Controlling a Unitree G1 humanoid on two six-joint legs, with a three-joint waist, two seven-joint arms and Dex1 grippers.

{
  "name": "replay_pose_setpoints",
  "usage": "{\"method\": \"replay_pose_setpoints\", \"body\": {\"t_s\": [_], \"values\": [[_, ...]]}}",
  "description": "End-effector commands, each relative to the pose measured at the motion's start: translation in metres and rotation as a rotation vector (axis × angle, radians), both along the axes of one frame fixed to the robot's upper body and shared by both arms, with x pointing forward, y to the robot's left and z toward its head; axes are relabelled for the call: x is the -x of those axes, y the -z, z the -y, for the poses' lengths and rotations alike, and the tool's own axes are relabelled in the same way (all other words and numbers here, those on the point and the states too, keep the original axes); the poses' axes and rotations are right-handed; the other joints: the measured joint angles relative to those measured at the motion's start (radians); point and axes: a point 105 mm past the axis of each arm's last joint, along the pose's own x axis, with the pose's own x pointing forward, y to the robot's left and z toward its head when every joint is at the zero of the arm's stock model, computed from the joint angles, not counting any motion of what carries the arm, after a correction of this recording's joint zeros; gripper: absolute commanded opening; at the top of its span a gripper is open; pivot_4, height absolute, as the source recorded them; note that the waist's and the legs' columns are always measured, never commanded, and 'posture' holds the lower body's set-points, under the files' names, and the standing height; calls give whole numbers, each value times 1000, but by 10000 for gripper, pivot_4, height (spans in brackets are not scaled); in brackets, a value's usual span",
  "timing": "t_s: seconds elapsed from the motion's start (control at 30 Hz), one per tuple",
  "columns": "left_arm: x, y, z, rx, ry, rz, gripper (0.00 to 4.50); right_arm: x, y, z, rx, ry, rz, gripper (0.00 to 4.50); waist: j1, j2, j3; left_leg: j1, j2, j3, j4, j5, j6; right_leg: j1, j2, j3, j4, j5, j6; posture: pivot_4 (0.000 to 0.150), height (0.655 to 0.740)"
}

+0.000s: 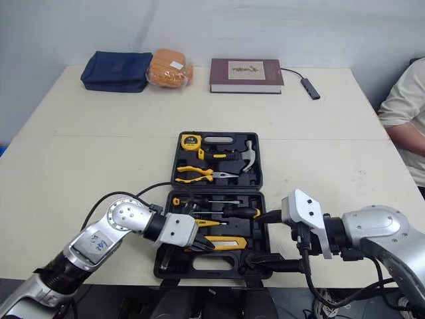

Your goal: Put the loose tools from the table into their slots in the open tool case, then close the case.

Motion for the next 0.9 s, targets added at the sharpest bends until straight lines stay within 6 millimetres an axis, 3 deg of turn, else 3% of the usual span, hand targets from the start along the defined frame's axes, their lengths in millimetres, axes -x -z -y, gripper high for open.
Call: {"method": "replay_pose_setpoints", "body": {"t_s": [0.03, 0.13, 0.2, 0.37, 0.5, 0.6, 0.73, 0.9], "values": [[-5, 18, -12, -53, -125, -114, 392, 2, -4, -3, -10, -11, 37, 45000, 0, 0, 0, 0, 0, 0, 0, 0, 0, 0, 0, 0, 0, 0, 0, 1500, 7400], [-2, -18, -11, 129, -144, -187, 392, -2, -7, 2, -20, 32, 46, 45000, -2, 0, 0, -2, 0, -1, 0, 0, 0, -1, 0, -1, -1, 0, 0, 1500, 7400], [-1, -43, -19, 259, -182, -246, 5776, -7, -11, 11, -35, 90, 55, 45000, -4, 1, 1, -3, 0, -1, 0, 0, 0, -2, 0, -1, -1, 0, 0, 1500, 7400], [2, -71, -56, 367, -323, -292, 26631, -12, -14, 41, 1, 227, 81, 45000, -1, 1, 2, -4, 0, -3, 0, 0, -1, -1, 0, -3, -2, 0, 0, 1500, 7400], [-14, -79, -99, 426, -594, -236, 44816, -19, -16, 78, 18, 406, 117, 45000, 1, 1, 2, -4, 0, -3, 0, 0, -1, 0, 0, -4, -3, 0, 0, 1500, 7400], [-25, -73, -141, 406, -798, -146, 44816, -21, -17, 106, 42, 514, 143, 45000, 1, 1, 2, -3, 0, -3, 0, 0, 0, 0, 0, -4, -3, 0, 0, 1500, 7400], [-23, -73, -201, 410, -1008, -103, 44816, -14, -12, 148, 91, 661, 157, 45000, 0, 1, 2, -3, 0, -3, -2, -1, -1, -1, 0, -4, -4, 0, -1, 1500, 7400], [-10, -78, -252, 398, -1151, -91, 44816, -2, -6, 196, 136, 832, 161, 45000, -1, 2, 2, -3, 0, -3, -4, -2, -2, -2, -1, -4, -5, -1, -1, 1500, 7400]]}}
